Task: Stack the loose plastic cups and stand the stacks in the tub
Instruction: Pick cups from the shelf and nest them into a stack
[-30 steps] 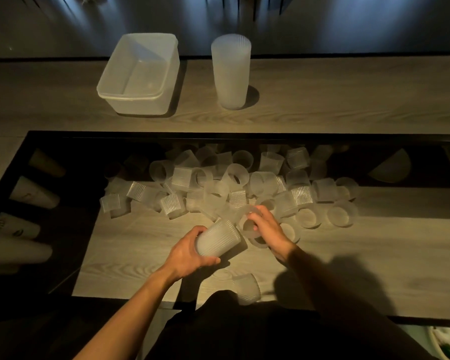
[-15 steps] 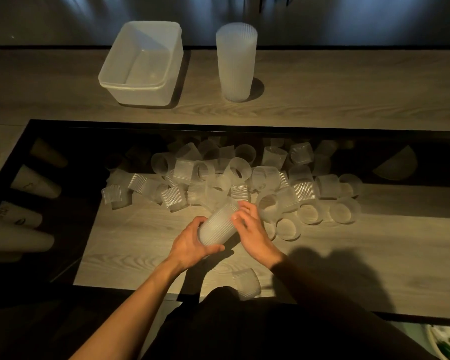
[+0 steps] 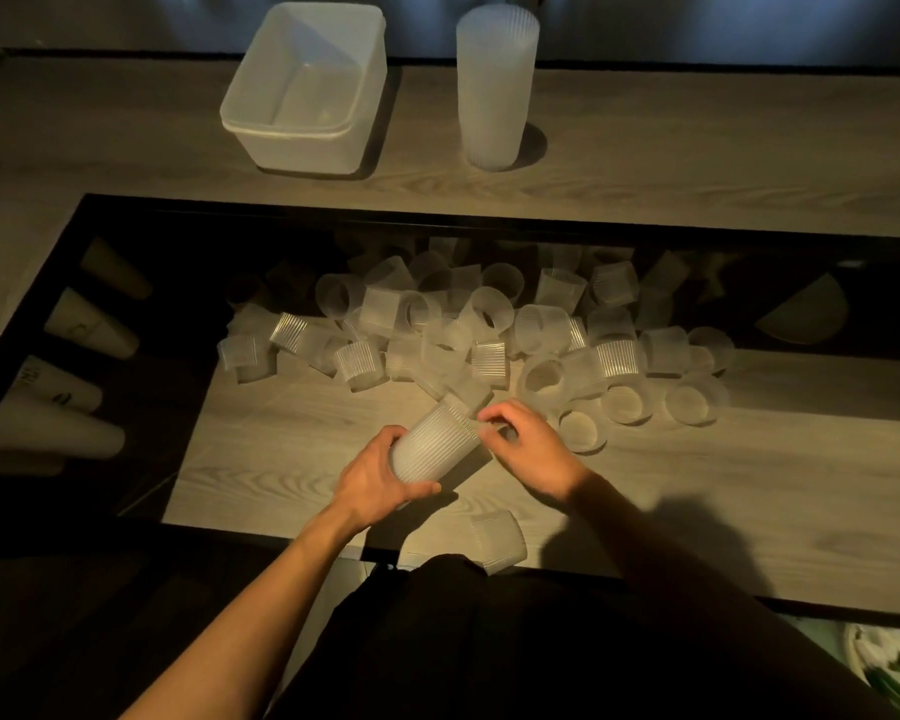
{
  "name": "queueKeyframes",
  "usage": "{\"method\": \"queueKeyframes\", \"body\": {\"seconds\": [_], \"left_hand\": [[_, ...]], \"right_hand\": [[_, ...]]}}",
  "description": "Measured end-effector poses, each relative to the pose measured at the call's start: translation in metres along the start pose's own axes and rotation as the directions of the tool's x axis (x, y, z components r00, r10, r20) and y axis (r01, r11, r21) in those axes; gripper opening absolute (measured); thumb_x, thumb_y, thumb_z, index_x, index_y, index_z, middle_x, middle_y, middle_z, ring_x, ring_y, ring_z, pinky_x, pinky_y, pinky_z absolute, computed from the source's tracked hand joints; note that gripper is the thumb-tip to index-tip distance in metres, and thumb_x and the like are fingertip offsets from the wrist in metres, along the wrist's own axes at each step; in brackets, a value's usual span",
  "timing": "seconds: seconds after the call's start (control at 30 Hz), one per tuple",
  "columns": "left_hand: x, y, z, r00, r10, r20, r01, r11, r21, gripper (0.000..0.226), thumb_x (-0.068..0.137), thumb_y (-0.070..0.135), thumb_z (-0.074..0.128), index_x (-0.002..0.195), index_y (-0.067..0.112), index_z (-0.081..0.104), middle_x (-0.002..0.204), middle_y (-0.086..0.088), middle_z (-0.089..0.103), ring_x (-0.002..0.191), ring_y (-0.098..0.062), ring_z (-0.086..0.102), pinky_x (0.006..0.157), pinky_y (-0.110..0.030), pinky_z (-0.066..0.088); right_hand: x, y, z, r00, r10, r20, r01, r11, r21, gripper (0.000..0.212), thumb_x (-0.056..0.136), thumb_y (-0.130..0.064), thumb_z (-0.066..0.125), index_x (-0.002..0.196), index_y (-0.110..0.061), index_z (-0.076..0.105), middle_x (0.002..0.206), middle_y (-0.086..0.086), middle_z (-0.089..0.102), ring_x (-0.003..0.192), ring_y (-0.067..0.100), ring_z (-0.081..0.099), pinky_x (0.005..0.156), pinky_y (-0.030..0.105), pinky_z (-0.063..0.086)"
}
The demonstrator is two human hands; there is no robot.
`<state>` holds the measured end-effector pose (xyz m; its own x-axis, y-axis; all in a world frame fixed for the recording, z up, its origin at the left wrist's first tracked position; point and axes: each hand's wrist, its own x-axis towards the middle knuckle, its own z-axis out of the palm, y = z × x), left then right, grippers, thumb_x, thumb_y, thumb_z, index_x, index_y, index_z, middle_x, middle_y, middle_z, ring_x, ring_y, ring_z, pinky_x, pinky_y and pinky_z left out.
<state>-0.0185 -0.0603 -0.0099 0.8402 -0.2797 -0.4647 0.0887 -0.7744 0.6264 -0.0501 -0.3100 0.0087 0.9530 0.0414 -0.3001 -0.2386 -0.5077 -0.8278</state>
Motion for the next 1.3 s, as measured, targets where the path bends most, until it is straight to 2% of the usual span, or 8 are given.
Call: {"method": "queueKeyframes", "body": {"seconds": [0.1, 0.23, 0.33, 0.6, 0.77, 0.9, 1.0, 1.3], "left_hand": [[-0.008, -0.010, 0.002, 1.000, -0.024, -0.005, 0.024, 0.999, 0.021, 0.082, 0.054, 0.064, 0.084, 0.120, 0.037, 0.042, 0.112, 0.013, 0.054, 0.099, -0.015, 0.061, 0.077, -0.041, 0.062], [-0.015, -0.014, 0.008, 0.999, -0.034, -0.005, 0.034, 0.998, 0.044, 0.082, 0.059, 0.059, 0.087, 0.123, 0.034, 0.041, 0.116, 0.009, 0.055, 0.103, -0.016, 0.060, 0.082, -0.041, 0.061], [-0.019, -0.012, 0.012, 1.000, -0.022, -0.004, 0.022, 0.999, 0.040, 0.082, 0.063, 0.055, 0.089, 0.126, 0.031, 0.041, 0.117, 0.009, 0.054, 0.104, -0.017, 0.059, 0.083, -0.041, 0.060], [-0.027, -0.012, 0.017, 0.999, -0.041, -0.007, 0.041, 0.999, 0.017, 0.084, 0.062, 0.053, 0.089, 0.127, 0.032, 0.041, 0.116, 0.009, 0.053, 0.104, -0.019, 0.059, 0.083, -0.044, 0.060], [-0.032, -0.009, 0.018, 0.994, -0.065, -0.091, 0.065, 0.998, -0.007, 0.096, 0.062, 0.052, 0.090, 0.139, 0.031, 0.035, 0.129, 0.005, 0.053, 0.115, -0.021, 0.057, 0.096, -0.047, 0.055], [-0.028, 0.002, 0.015, 0.990, -0.038, -0.138, 0.036, 0.999, -0.017, 0.097, 0.067, 0.047, 0.090, 0.145, 0.023, 0.038, 0.140, 0.002, 0.047, 0.122, -0.019, 0.051, 0.102, -0.045, 0.051], [-0.026, 0.011, 0.011, 0.987, -0.016, -0.163, 0.016, 1.000, 0.001, 0.090, 0.068, 0.046, 0.090, 0.141, 0.023, 0.042, 0.135, 0.004, 0.047, 0.119, -0.016, 0.051, 0.100, -0.043, 0.051], [-0.010, 0.048, -0.016, 0.960, 0.129, -0.249, -0.128, 0.992, 0.019, 0.089, 0.067, 0.049, 0.089, 0.140, 0.025, 0.043, 0.133, 0.007, 0.049, 0.116, -0.014, 0.052, 0.097, -0.044, 0.051]], "right_hand": [[-0.017, 0.011, -0.008, 0.969, 0.067, 0.236, -0.020, 0.980, -0.198, 0.058, 0.080, -0.052, 0.074, 0.130, -0.031, 0.055, 0.125, -0.011, 0.055, 0.110, 0.002, 0.055, 0.100, 0.035, 0.050], [-0.023, 0.021, 0.008, 0.789, 0.239, 0.565, 0.083, 0.871, -0.485, 0.100, 0.064, -0.054, 0.086, 0.147, -0.030, 0.036, 0.139, -0.004, 0.046, 0.125, 0.014, 0.043, 0.108, 0.036, 0.039], [-0.022, 0.031, 0.025, 0.718, 0.309, 0.623, 0.156, 0.802, -0.577, 0.098, 0.065, -0.048, 0.087, 0.147, -0.030, 0.036, 0.139, -0.001, 0.047, 0.126, 0.020, 0.042, 0.106, 0.036, 0.037], [-0.022, 0.031, 0.016, 0.859, 0.233, 0.455, 0.013, 0.879, -0.476, 0.076, 0.077, -0.044, 0.078, 0.143, -0.028, 0.043, 0.138, -0.002, 0.052, 0.120, 0.016, 0.051, 0.102, 0.035, 0.042], [-0.014, 0.029, 0.000, 0.975, 0.199, 0.096, -0.158, 0.931, -0.329, 0.080, 0.077, -0.062, 0.061, 0.146, -0.034, 0.033, 0.144, 0.000, 0.044, 0.129, 0.020, 0.045, 0.109, 0.047, 0.040], [0.001, 0.012, 0.002, 0.943, 0.322, -0.087, -0.283, 0.910, 0.303, 0.070, 0.066, -0.069, 0.065, 0.127, -0.040, 0.047, 0.127, -0.006, 0.056, 0.113, 0.014, 0.059, 0.097, 0.045, 0.053], [0.009, 0.000, 0.000, 0.928, 0.359, -0.104, -0.249, 0.801, 0.545, 0.066, 0.071, -0.063, 0.072, 0.127, -0.035, 0.050, 0.125, -0.002, 0.061, 0.109, 0.014, 0.062, 0.097, 0.041, 0.052], [0.025, -0.041, -0.022, 0.988, 0.128, -0.088, -0.065, 0.857, 0.512, 0.062, 0.080, -0.044, 0.078, 0.133, -0.032, 0.049, 0.129, -0.004, 0.054, 0.116, 0.012, 0.055, 0.100, 0.037, 0.050]]}}
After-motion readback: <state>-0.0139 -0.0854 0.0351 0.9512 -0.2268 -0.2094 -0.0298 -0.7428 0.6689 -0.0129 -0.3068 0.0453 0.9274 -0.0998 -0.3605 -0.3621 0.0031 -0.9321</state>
